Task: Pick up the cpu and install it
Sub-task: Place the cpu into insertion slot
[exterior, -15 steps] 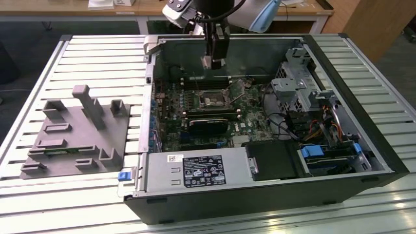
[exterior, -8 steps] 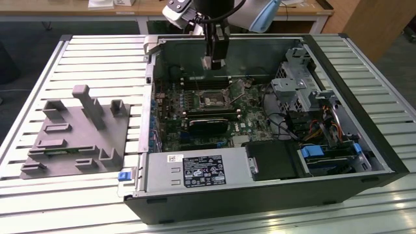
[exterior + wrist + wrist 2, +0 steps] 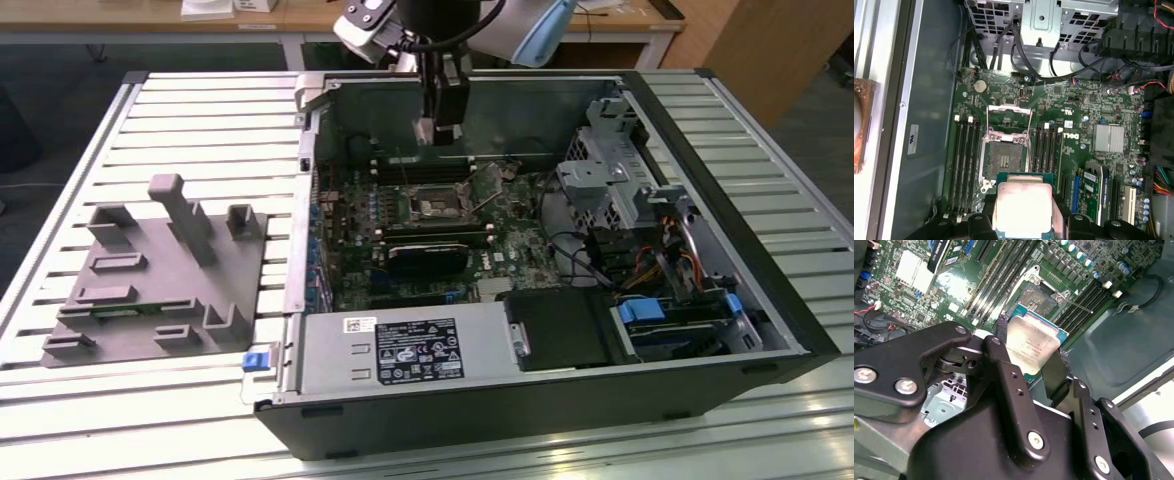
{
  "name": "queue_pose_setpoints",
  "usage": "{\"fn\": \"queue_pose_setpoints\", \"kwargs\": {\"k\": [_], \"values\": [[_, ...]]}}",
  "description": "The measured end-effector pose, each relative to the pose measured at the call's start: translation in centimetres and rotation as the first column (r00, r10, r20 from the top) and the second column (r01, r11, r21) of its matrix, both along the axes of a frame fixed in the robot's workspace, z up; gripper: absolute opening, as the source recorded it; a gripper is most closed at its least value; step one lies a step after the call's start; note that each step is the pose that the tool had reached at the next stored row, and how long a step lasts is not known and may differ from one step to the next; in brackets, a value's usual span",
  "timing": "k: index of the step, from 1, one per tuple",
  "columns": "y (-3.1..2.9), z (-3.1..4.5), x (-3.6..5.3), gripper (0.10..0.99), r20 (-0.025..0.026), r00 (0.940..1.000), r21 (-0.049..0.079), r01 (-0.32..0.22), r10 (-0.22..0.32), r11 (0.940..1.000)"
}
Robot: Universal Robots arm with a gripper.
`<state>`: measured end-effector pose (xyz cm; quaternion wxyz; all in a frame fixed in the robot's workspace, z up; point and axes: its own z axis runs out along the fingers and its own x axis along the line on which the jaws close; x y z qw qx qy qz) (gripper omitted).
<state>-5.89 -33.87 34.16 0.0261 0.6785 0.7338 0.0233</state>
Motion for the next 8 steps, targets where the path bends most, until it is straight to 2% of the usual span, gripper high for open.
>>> {"fn": "queue_pose_setpoints", "kwargs": {"k": [2, 4, 8], "values": [[0.01, -0.18, 0.03, 0.525, -0.0019, 1.0, 0.0, 0.0, 0.0, 1.0], [0.04, -0.46, 0.14, 0.525, -0.0058, 1.0, 0.0, 0.0, 0.0, 1.0], [0.15, -0.77, 0.28, 0.525, -0.0091, 1.0, 0.0, 0.0, 0.0, 1.0]]}}
